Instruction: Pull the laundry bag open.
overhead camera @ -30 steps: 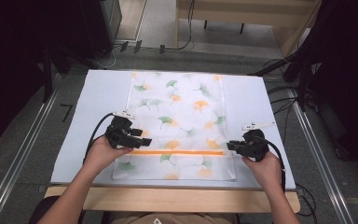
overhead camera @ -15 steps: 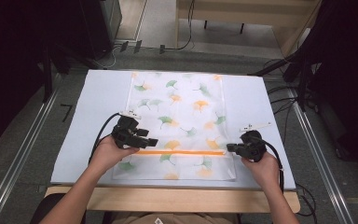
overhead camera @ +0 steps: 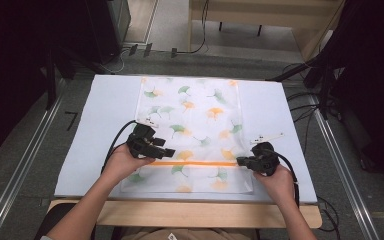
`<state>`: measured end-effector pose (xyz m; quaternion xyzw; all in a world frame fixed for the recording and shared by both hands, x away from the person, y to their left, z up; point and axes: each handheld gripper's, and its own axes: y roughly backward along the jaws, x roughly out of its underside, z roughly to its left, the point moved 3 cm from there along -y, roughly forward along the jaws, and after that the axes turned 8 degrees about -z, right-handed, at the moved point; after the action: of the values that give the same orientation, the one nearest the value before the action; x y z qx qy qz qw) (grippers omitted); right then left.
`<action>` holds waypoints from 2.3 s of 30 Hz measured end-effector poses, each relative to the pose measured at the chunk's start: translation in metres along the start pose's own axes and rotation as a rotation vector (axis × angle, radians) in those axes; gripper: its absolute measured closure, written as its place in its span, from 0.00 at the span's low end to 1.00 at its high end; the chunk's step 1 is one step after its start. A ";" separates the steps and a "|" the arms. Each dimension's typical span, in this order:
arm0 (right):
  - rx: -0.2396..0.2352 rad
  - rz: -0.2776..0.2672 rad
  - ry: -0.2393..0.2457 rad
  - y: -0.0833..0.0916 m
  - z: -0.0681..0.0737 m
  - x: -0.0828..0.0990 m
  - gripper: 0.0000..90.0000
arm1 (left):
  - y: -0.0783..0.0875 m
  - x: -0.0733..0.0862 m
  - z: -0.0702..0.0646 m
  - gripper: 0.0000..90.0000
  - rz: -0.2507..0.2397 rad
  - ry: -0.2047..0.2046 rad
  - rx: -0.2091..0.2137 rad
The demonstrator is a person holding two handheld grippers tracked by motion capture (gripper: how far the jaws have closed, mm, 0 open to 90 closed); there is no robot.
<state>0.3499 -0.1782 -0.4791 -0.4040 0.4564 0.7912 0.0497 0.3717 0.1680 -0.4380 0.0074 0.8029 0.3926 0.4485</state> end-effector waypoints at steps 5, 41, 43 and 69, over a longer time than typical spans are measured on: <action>0.021 -0.020 -0.009 0.008 -0.002 0.001 0.99 | -0.003 -0.001 -0.003 0.40 0.006 -0.016 0.007; 0.123 -0.025 0.135 0.005 -0.010 0.022 0.67 | -0.017 -0.008 -0.006 0.41 0.022 -0.039 0.023; 0.134 -0.026 0.135 0.004 -0.008 0.022 0.69 | -0.017 -0.009 -0.006 0.42 0.017 -0.038 0.030; 0.026 -0.038 0.025 0.017 -0.005 0.010 0.94 | -0.032 -0.007 -0.029 0.52 -0.013 -0.078 0.119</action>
<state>0.3388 -0.1951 -0.4759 -0.4217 0.4596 0.7790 0.0643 0.3661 0.1252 -0.4447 0.0439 0.8068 0.3408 0.4806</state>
